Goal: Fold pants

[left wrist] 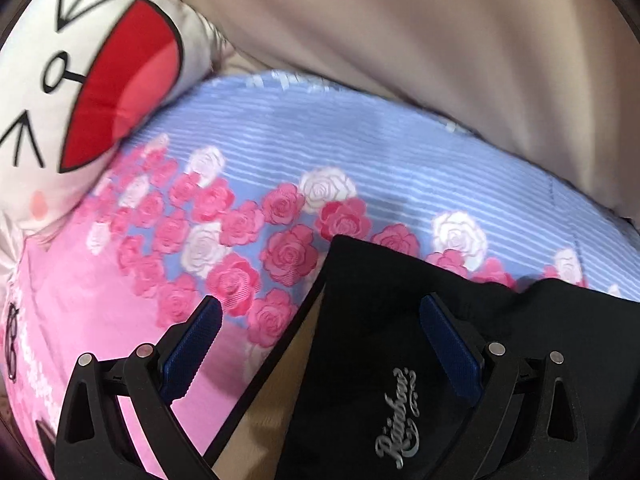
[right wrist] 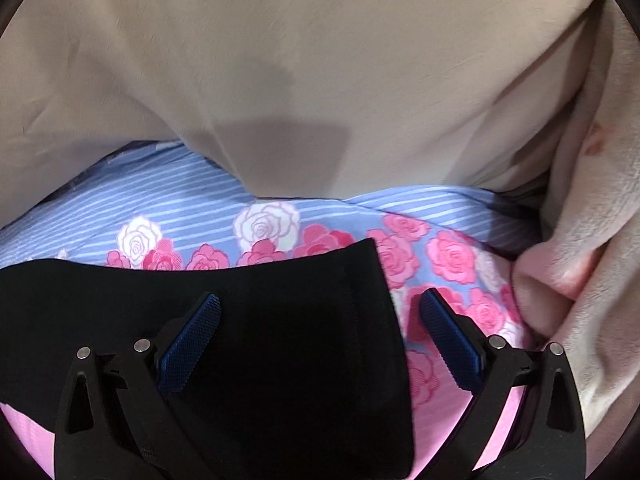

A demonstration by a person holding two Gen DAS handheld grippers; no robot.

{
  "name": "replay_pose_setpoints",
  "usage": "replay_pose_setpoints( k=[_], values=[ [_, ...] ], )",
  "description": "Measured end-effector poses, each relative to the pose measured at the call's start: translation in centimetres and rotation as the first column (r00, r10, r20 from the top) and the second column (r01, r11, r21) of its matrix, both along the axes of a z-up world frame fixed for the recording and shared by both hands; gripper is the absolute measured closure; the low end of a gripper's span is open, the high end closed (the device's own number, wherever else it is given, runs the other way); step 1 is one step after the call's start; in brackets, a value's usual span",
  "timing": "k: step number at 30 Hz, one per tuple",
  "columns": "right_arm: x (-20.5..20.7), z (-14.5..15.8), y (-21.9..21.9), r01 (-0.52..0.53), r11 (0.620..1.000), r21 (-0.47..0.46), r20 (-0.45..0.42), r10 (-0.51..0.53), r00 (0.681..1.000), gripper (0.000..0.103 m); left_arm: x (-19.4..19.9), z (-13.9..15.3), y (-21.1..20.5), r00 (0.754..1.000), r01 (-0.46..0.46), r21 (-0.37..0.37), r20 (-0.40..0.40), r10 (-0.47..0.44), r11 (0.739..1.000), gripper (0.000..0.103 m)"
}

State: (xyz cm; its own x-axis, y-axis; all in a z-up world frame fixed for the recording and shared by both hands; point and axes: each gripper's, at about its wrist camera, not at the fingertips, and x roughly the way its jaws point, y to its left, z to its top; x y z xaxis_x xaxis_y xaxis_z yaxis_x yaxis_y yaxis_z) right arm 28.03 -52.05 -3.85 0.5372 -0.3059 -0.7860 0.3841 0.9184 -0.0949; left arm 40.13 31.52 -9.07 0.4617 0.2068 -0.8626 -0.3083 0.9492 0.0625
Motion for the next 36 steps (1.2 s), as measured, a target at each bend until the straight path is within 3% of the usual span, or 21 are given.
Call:
replay_pose_setpoints(
  k=[3,4,5,7,8,9,11,13,16,21,24,26,28,30,33,36],
  values=[
    [0.1,-0.3,0.2,-0.017,1.000,-0.002,0.024,0.018,1.000,0.016,0.8,-0.2,0.4,1.000,0.010,-0.046,0.025,-0.009,0.999,0.006],
    [0.0,-0.3,0.7,-0.022,1.000,-0.004,0.027,0.022,0.999,0.024,1.0,-0.2,0.5,1.000,0.017,-0.063,0.025,-0.015,0.998,0.008],
    [0.1,-0.2,0.9,-0.029,1.000,-0.006,0.028,0.029,0.999,0.033,1.3,-0.2,0.6,0.999,0.026,-0.084,0.028,-0.024,0.996,0.019],
    [0.2,0.0,1.1,-0.046,0.999,0.005,0.032,0.046,0.998,0.064,1.6,0.3,0.2,0.997,0.064,-0.129,0.052,-0.057,0.990,0.056],
    [0.1,0.3,1.2,-0.068,0.996,0.056,0.046,0.066,0.997,0.085,1.6,0.6,-0.2,0.996,0.077,-0.128,0.052,-0.070,0.989,0.074],
    [0.0,0.5,1.2,-0.080,0.992,0.097,0.059,0.074,0.996,0.088,1.4,1.0,-0.7,0.996,0.084,-0.125,0.048,-0.078,0.989,0.078],
    [-0.1,1.1,1.7,-0.090,0.993,0.076,0.067,0.085,0.994,0.090,0.8,1.9,-1.5,0.994,0.092,-0.097,0.068,-0.086,0.991,0.080],
    [-0.9,2.4,2.4,-0.100,0.992,0.071,0.110,0.091,0.990,0.090,-0.9,3.7,-1.7,0.986,0.106,-0.080,0.139,-0.095,0.991,0.081],
    [-3.8,6.2,3.6,-0.137,0.988,0.071,0.226,0.118,0.967,0.090,-5.0,7.8,-0.7,0.958,0.142,-0.135,0.268,-0.102,0.981,0.081],
    [-11.4,12.9,6.4,-0.220,0.975,-0.006,0.367,0.207,0.907,0.090,-14.5,14.3,0.1,0.901,0.259,-0.159,0.395,-0.179,0.953,0.081],
    [-16.9,15.4,8.1,-0.257,0.963,-0.076,0.429,0.265,0.864,0.090,-20.7,16.4,0.8,0.864,0.323,-0.146,0.450,-0.228,0.935,0.081],
    [-21.4,16.2,9.0,-0.268,0.956,-0.119,0.453,0.293,0.842,0.090,-24.9,16.7,0.9,0.853,0.339,-0.138,0.463,-0.242,0.931,0.081],
    [-24.1,16.0,9.1,-0.266,0.955,-0.129,0.452,0.295,0.842,0.090,-29.2,16.0,1.4,0.858,0.347,-0.131,0.445,-0.258,0.929,0.081],
    [-27.4,14.5,9.1,-0.260,0.959,-0.116,0.441,0.284,0.851,0.090,-32.5,14.2,2.2,0.882,0.332,-0.126,0.393,-0.260,0.935,0.081],
    [-31.4,11.4,8.5,-0.251,0.965,-0.079,0.389,0.262,0.883,0.090,-35.1,9.7,4.0,0.927,0.277,-0.125,0.297,-0.231,0.953,0.080],
    [-33.8,6.9,7.8,-0.220,0.975,-0.034,0.328,0.219,0.919,0.090,-35.4,4.6,5.2,0.965,0.212,-0.108,0.182,-0.191,0.971,0.080]
  ],
)
